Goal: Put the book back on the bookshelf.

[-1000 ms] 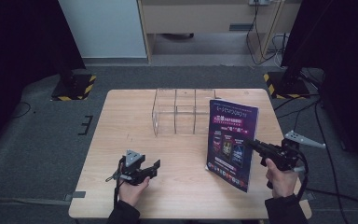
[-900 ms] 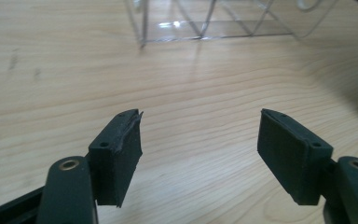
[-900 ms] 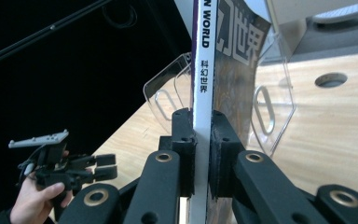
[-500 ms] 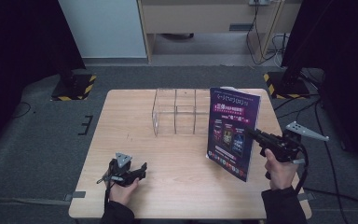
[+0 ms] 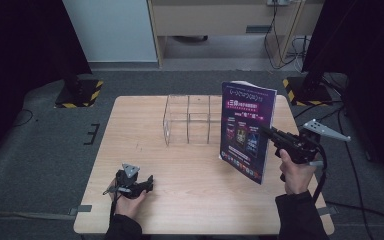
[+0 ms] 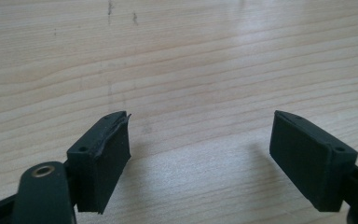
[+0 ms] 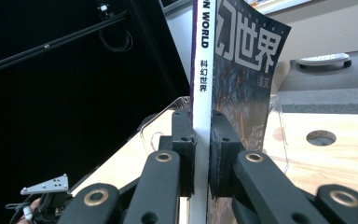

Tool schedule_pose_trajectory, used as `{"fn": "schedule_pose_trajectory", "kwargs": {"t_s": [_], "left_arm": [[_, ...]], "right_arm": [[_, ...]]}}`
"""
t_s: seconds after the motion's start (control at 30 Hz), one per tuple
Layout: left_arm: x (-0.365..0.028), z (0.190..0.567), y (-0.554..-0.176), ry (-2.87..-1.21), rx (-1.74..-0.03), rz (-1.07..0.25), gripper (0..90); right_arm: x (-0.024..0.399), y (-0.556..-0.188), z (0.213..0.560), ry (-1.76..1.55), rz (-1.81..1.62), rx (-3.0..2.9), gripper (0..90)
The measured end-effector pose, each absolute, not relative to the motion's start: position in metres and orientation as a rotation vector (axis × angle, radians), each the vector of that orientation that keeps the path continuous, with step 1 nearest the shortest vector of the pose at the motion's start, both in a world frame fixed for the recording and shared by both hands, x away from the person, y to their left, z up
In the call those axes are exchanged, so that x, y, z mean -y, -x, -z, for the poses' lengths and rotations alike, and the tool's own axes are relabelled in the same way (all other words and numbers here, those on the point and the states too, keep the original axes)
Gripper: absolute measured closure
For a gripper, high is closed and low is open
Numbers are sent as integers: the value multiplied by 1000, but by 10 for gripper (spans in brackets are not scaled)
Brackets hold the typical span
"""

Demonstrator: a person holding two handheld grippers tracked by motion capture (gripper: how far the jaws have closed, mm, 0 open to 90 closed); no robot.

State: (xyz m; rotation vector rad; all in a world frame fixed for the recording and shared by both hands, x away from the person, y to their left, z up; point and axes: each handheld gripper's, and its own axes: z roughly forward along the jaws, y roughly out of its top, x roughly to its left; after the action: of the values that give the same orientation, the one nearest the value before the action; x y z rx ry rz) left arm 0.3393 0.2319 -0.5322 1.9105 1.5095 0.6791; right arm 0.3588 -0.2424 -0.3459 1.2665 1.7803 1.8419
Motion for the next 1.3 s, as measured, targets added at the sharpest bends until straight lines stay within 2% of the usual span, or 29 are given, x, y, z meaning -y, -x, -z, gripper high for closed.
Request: {"fn": "schedule_pose_trajectory", "kwargs": {"t_s": [0.67, 1.3], "left_arm": [[-234, 535, -342, -1898, -1526, -657, 141], [-234, 535, -342, -1899, -1524, -654, 133]], "right_arm": [[223, -379, 333, -1239, -1847, -1772, 833], [212, -408, 338, -1257, -1827, -1739, 833]]}}
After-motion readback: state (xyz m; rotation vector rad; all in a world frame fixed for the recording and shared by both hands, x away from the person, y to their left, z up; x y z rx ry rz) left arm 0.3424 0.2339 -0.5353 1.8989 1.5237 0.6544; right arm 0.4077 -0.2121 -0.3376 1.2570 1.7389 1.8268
